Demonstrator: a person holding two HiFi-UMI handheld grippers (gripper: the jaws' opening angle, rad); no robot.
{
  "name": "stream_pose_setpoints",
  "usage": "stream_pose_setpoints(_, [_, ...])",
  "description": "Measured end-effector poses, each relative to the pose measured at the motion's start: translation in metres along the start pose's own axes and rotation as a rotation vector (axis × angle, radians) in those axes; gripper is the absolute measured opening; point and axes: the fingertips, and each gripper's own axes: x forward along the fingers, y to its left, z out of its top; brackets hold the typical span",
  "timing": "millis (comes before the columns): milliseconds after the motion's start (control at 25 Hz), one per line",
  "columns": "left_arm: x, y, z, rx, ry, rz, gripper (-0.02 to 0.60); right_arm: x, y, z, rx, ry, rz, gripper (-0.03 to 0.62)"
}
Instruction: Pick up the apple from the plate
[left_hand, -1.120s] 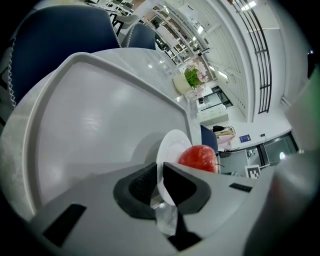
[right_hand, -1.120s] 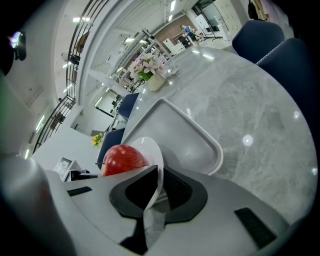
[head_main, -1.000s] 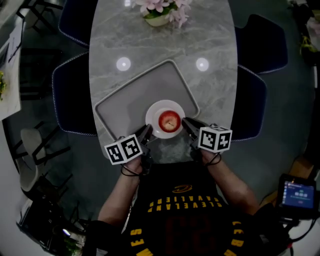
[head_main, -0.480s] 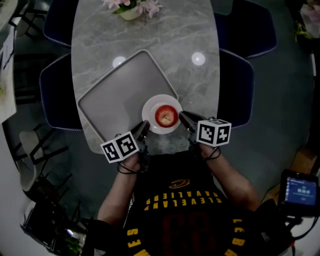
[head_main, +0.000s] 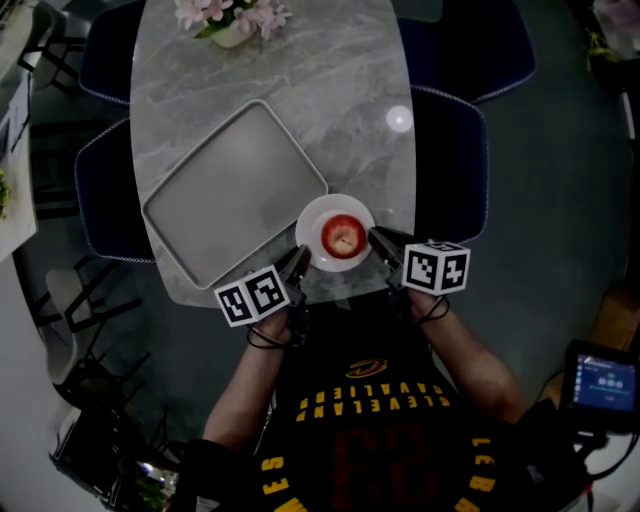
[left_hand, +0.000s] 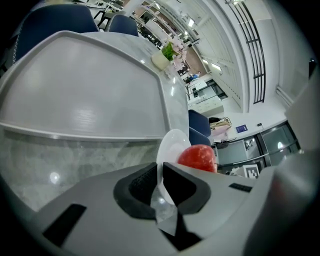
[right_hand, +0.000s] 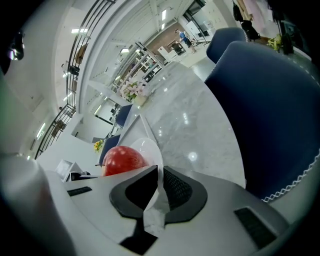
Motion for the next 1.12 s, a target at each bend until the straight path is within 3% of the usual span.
stream_pose_setpoints(520, [0.040, -0.024, -0.040, 0.039, 0.056, -0.007, 0.040, -0.034, -0.057, -0.013, 0.060, -0.029, -0.030, 0.044])
stream_pose_setpoints(1120, [0.052, -0.022, -0.042, 0.049, 0.082, -0.008, 0.040, -0.034, -0.064, -0.011, 0.081, -0.054, -0.035, 0.041])
